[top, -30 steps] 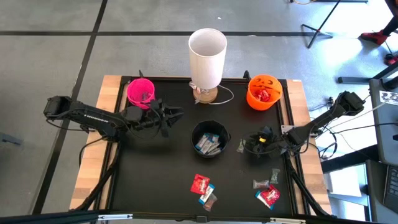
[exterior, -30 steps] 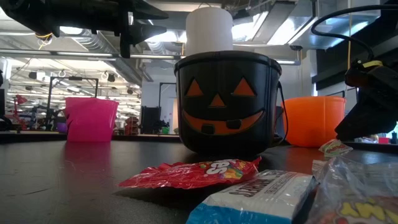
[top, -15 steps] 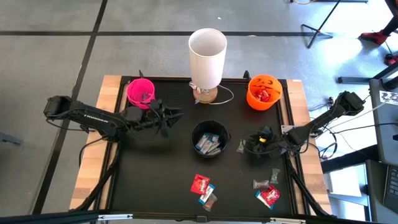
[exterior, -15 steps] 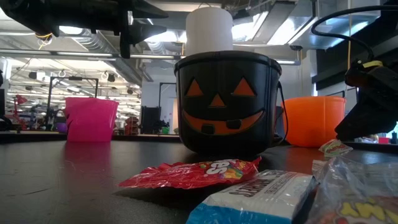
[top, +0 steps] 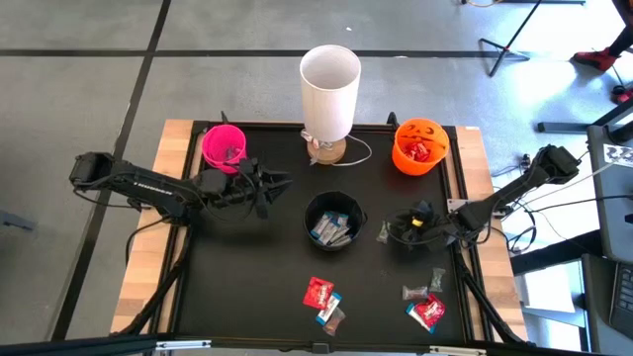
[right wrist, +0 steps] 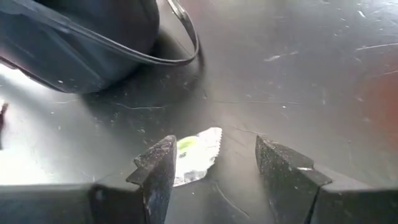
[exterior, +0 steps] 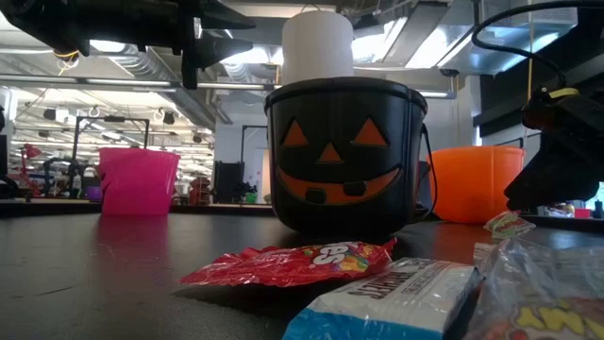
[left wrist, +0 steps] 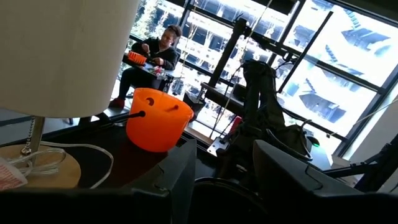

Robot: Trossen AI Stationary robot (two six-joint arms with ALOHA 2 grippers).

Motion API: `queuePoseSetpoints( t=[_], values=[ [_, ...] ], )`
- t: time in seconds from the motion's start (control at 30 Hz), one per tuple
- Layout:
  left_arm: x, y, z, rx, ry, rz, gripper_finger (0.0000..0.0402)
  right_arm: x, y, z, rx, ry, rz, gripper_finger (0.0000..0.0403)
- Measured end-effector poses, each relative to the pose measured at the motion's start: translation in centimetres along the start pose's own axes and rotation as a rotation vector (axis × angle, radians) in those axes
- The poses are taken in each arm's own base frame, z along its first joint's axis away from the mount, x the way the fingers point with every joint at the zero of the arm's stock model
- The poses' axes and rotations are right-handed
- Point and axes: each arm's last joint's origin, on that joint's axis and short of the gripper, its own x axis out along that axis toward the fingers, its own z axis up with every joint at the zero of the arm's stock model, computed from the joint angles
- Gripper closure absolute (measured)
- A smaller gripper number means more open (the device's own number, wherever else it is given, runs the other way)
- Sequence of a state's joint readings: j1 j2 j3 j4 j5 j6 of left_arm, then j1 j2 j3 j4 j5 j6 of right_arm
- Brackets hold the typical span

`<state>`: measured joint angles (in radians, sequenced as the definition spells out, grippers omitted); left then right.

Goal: Sort candy
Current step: Put the green gummy into the pink bucket

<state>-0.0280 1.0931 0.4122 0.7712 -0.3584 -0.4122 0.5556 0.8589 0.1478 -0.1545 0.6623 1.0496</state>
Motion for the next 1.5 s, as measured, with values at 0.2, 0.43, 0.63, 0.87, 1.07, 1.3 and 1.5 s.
queuePoseSetpoints(
  t=[0.2, 0.43, 0.63, 0.87, 1.07, 1.3, 1.5],
  values=[
    [0.0, 0.0, 0.0, -0.005, 0.000, 0.000, 0.0250, 0.5, -0.1, -0.5, -0.018, 0.021, -0.044, 0.0188],
    [0.0, 0.0, 0.0, -0.006, 0.000, 0.000, 0.0250, 1.2, 0.2, -0.9, -0.019, 0.020, -0.051, 0.0258],
    [0.0, 0.0, 0.0, -0.006, 0.000, 0.000, 0.0250, 1.3, 0.3, -1.0, -0.024, 0.019, -0.053, 0.0344],
    [0.0, 0.0, 0.0, -0.006, 0.002, -0.003, 0.0250, 1.3, 0.3, -1.0, -0.025, 0.019, -0.053, 0.0397],
    [-0.1, -0.3, -0.2, -0.002, 0.017, -0.011, 0.0250, 1.2, 0.3, -0.8, -0.024, 0.012, -0.042, 0.0400],
    [-0.1, -0.2, -0.4, 0.002, 0.028, -0.005, 0.0250, 0.9, 0.5, -0.4, -0.030, -0.033, -0.029, 0.0402],
    [-0.1, -0.2, -0.3, 0.001, 0.027, -0.004, 0.0250, 0.4, 1.1, 0.5, -0.054, -0.080, -0.003, 0.0402]
  ],
)
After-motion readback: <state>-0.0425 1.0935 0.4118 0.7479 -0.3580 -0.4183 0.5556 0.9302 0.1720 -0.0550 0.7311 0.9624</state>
